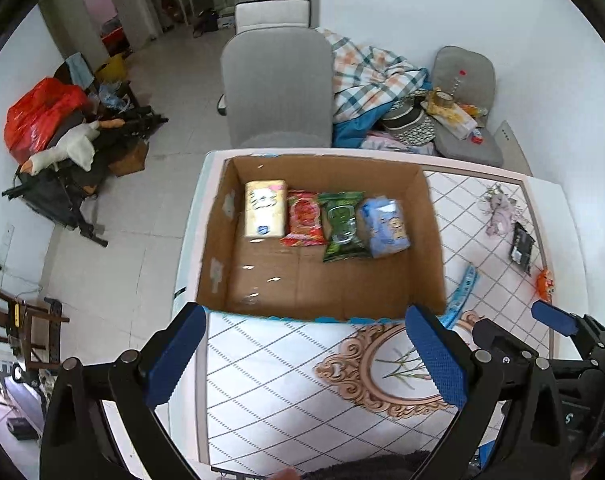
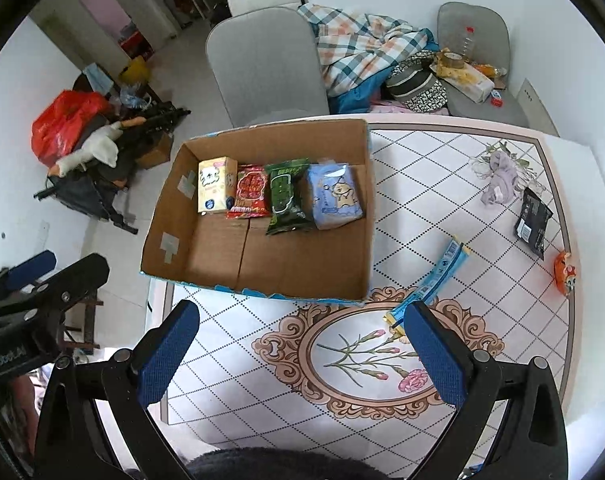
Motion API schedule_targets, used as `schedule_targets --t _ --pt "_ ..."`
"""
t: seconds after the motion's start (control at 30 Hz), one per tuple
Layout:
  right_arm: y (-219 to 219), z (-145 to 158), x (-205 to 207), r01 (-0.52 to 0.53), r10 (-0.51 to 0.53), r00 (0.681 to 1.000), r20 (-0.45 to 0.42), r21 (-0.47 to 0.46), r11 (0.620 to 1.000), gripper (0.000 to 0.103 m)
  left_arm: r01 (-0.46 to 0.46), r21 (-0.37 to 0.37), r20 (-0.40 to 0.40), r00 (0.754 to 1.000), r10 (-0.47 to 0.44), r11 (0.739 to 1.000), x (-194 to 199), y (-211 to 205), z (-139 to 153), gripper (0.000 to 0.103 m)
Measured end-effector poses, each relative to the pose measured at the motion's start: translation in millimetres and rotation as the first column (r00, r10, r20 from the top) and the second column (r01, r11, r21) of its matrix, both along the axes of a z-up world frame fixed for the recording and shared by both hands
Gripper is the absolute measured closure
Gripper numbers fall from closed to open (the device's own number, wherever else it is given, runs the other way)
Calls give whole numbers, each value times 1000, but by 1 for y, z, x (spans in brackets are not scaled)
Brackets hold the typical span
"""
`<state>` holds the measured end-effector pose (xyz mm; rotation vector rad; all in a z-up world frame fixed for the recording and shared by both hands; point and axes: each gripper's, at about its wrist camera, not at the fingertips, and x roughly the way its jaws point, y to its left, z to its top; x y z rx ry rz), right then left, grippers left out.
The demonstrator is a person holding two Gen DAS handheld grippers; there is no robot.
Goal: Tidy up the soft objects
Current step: 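Grasp the lilac cloth with left tool while right tool grasps black snack bag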
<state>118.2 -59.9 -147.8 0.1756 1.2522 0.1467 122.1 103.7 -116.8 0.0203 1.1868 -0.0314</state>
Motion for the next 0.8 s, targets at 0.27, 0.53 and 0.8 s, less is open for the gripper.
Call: schedule_targets --t 0.27,0.53,0.8 --pt "-124 -5 -1 222 -222 975 -24 10 975 0 179 -88 -28 983 -182 980 36 -104 -12 1" --pt "-296 -48 28 445 -447 888 -105 -42 895 0 351 -116 -106 926 -363 929 101 -254 -54 5" --pt "-385 -138 119 485 -467 845 -260 4 875 0 452 -52 -269 853 -448 891 191 -379 -139 11"
